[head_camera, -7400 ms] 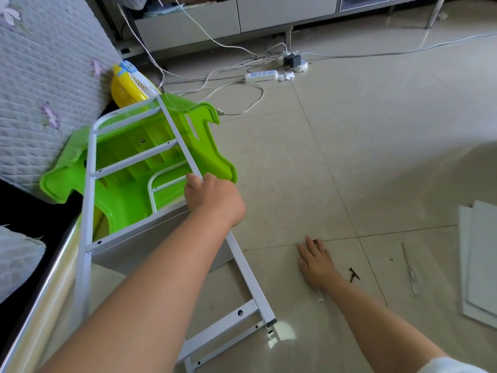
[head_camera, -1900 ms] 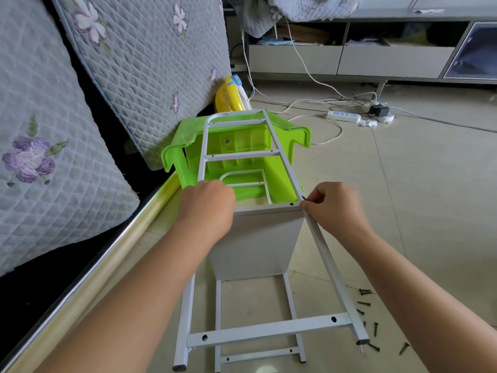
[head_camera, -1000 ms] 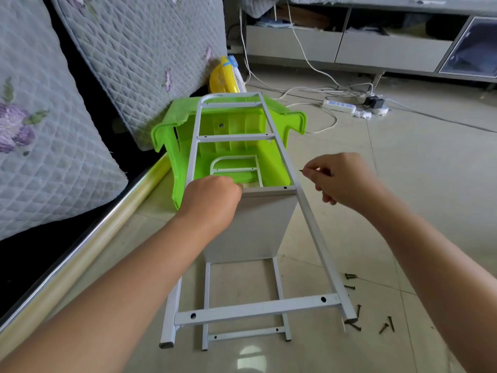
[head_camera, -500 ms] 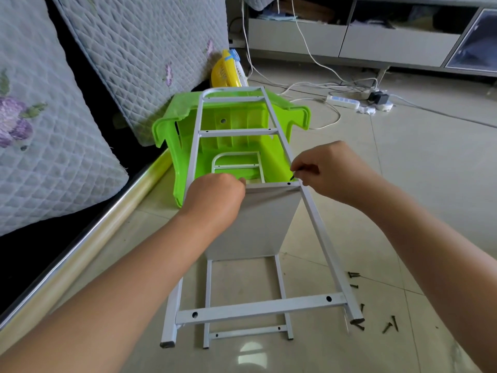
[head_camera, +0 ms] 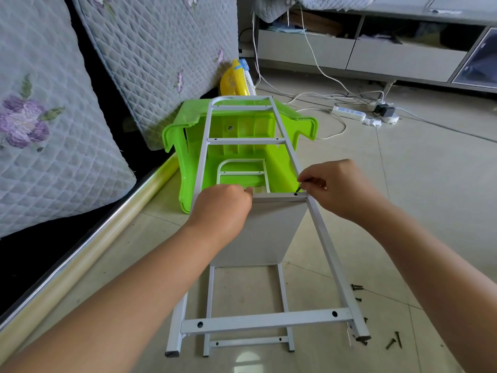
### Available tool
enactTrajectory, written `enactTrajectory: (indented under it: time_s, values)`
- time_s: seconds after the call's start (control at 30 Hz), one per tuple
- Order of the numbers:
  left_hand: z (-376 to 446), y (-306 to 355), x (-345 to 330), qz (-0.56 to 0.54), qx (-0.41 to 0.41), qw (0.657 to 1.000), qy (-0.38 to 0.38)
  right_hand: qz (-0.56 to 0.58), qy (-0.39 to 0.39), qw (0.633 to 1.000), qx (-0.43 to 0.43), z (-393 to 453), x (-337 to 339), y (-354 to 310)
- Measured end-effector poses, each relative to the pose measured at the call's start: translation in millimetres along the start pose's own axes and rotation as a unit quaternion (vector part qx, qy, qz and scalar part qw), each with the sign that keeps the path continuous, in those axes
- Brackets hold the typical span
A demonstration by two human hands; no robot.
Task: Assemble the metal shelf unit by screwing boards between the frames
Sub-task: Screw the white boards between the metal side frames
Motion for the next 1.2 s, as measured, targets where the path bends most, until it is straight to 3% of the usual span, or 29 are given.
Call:
enactTrajectory:
  time_s: [0.13,0.3,0.53,0.87,1.2]
  values:
    - [-3.7,0.6,5.1,-0.020,0.006,1.000,0.014,0.004,-0.001,1.000,-0.004,-1.4,0.0,0.7]
    - [-9.5,1.1,12.7,-0.029,-0.015,0.985,0.169,-0.006,-0.014,1.000,0.003,-3.0,-1.5,-1.4]
    - [-12.4,4.6,9.2,-0.042,-0.017,0.983,0.177,-0.034,-0.039,0.999,-0.002,-3.6,-2.3,-3.8]
    - [-13.1,4.7,7.1,-0.049,-0.003,0.981,0.190,-0.115,-0.141,0.983,0.001,0.2,-11.2,-11.4]
    - [-12.9,3.9,7.8,-0.054,-0.006,0.977,0.205,-0.248,-0.247,0.936,0.044,7.8,-26.1,-21.0]
Point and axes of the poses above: each hand's wrist, its own z-axis towards the middle knuckle, its own x-axis out of the back of the hand, y = z × x, the point moved 6 cm from there along z, towards the middle knuckle, and after that the axes turned 8 degrees about z, right-handed, at the moved point
